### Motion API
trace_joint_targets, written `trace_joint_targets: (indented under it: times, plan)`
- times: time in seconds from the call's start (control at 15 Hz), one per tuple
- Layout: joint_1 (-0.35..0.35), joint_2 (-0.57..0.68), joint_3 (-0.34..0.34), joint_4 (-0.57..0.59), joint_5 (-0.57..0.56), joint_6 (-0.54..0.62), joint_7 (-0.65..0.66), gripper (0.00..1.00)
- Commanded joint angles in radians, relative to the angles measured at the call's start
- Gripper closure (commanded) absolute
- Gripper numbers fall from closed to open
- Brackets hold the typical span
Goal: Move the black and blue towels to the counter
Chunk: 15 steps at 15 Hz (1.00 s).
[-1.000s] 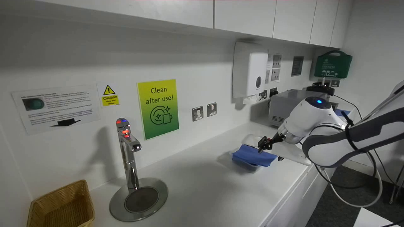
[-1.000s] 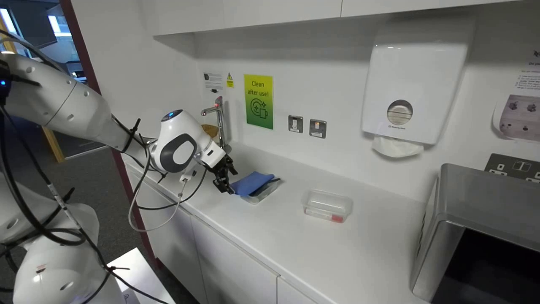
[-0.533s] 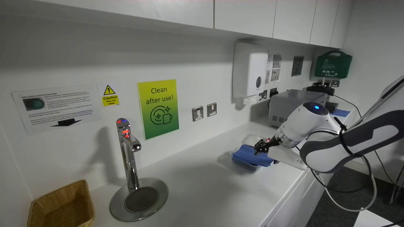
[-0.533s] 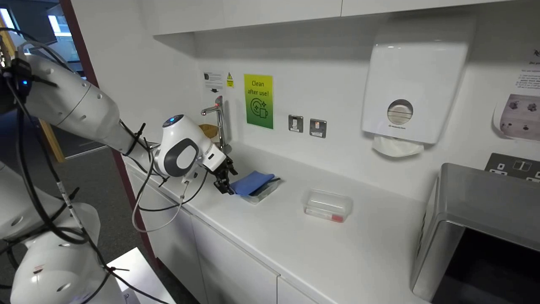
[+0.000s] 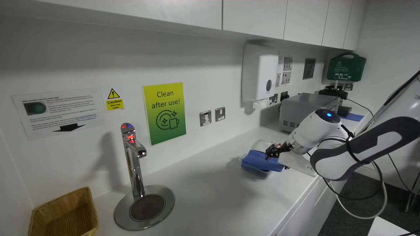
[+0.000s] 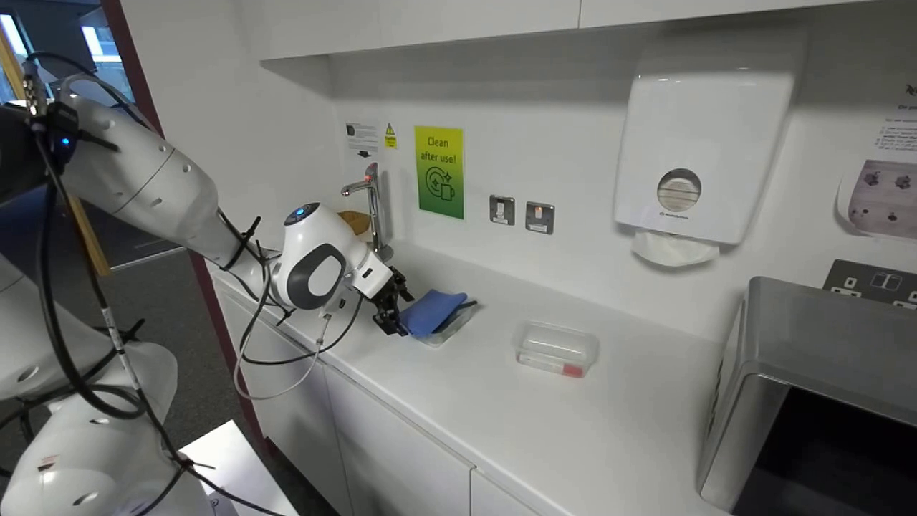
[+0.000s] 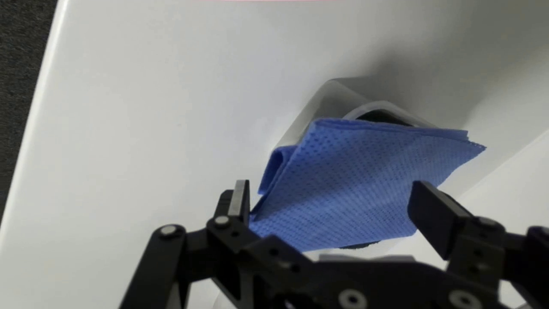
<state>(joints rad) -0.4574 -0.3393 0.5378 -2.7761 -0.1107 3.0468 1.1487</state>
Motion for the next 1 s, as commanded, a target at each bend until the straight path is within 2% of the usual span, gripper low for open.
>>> trace_joint_targets:
  times: [0.0,0.4,0.47,0.6,0.93]
  plan:
    - [-0.076,0.002,0.049,0.0,-0.031,0.053,0.03,0.0]
    - [-0.158,-0.005,0.128,0.0,-0.027,0.074,0.024,0.0]
    - [-0.163,-0.005,0.136,0.001,-0.024,0.075,0.02,0.25]
    - [-0.175,-0.008,0.153,0.001,-0.021,0.076,0.019,0.32]
    - [-0.195,-0.014,0.181,0.001,-0.016,0.071,0.018,0.72]
